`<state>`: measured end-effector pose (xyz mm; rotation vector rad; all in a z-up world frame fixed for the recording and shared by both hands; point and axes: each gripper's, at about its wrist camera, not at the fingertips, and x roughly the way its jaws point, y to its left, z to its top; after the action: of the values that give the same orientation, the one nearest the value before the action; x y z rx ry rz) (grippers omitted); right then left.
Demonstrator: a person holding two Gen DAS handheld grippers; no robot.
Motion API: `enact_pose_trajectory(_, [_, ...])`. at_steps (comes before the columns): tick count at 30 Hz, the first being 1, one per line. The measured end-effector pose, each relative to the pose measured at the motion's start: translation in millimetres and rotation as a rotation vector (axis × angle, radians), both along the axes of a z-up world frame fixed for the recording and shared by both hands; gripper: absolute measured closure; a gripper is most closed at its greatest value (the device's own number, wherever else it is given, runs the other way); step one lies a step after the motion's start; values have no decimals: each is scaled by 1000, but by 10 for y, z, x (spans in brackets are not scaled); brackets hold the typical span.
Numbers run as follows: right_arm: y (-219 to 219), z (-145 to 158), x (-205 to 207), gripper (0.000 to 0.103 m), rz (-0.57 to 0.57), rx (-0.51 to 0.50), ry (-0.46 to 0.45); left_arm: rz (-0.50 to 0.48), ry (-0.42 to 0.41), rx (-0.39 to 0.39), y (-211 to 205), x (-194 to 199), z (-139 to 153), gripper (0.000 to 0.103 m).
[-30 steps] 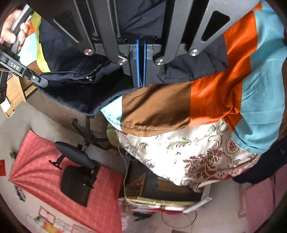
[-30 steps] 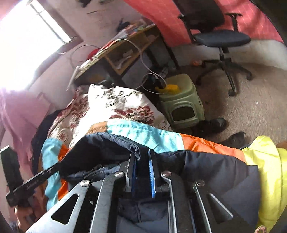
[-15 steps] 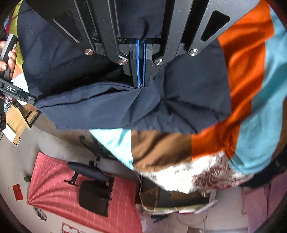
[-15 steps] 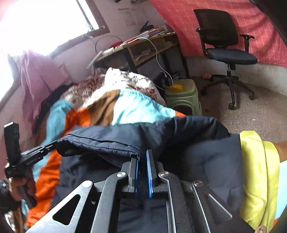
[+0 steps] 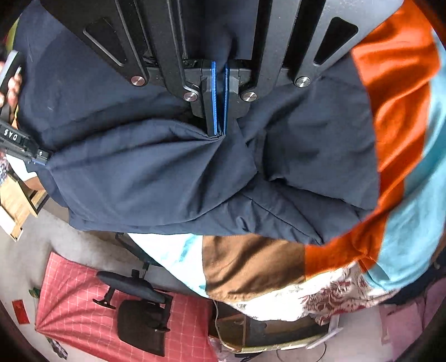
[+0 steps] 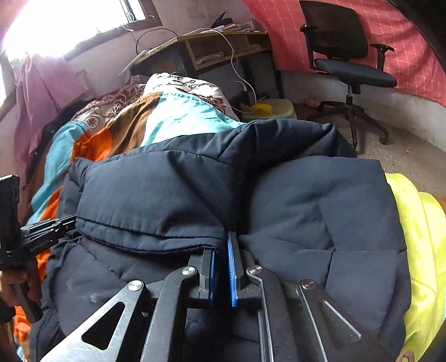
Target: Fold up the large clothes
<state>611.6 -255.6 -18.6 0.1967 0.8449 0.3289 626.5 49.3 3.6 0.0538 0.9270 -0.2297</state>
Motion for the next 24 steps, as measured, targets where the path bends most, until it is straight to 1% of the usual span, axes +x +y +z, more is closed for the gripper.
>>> enact_pose_trajectory(2, [-34, 96, -60, 89, 8, -2, 15, -30, -15, -16, 30, -97, 128, 99])
enact_pose_trajectory(3, [-55, 146, -95, 83, 16, -8, 19, -48, -40, -26, 34, -157, 211, 99])
enact_pose_trajectory(4, [-81, 224, -140, 80, 24, -22, 13, -59, -68, -31, 27, -194, 278, 97])
enact_pose_trajectory(6, [-108, 429, -248, 66, 29, -68, -52, -63, -158, -55, -9, -232, 436, 93])
enact_pose_trajectory(7, [-112, 541, -292, 63, 25, -87, -100, -55, -202, -81, -24, -229, 504, 91])
enact_pose_trajectory(8, [-110, 647, -318, 57, 14, -101, -147, -40, -256, -141, -29, -228, 592, 89])
enact_pose_trajectory(9, [-90, 740, -308, 54, 4, -103, -183, -26, -280, -176, -39, -219, 650, 89])
enact_pose_trajectory(11, [-15, 841, -201, 54, -5, -77, -201, -12, -322, -236, -82, -190, 771, 87])
enact_pose_trajectory(12, [29, 861, -141, 54, -5, -58, -203, -18, -333, -235, -110, -164, 812, 86])
enact_pose_trajectory(13, [89, 880, -48, 54, 0, -29, -198, -25, -339, -213, -166, -112, 840, 84])
enact_pose_trajectory(15, [170, 884, 109, 54, -2, 6, -177, -49, -304, -195, -253, 32, 828, 84])
enact_pose_trajectory(17, [212, 871, 244, 55, -7, 19, -159, -87, -199, -179, -317, 218, 695, 84])
enact_pose_trajectory(18, [243, 857, 309, 58, -4, 22, -147, -98, -143, -165, -342, 302, 590, 84])
enact_pose_trajectory(20, [308, 787, 413, 60, 16, 15, -110, -125, -33, -172, -336, 416, 327, 84])
enact_pose_trajectory(22, [388, 693, 434, 60, 39, -15, -84, -151, 8, -165, -308, 420, 144, 84])
enact_pose_trajectory(24, [433, 557, 405, 60, 70, -59, -56, -175, 22, -126, -325, 358, -61, 87])
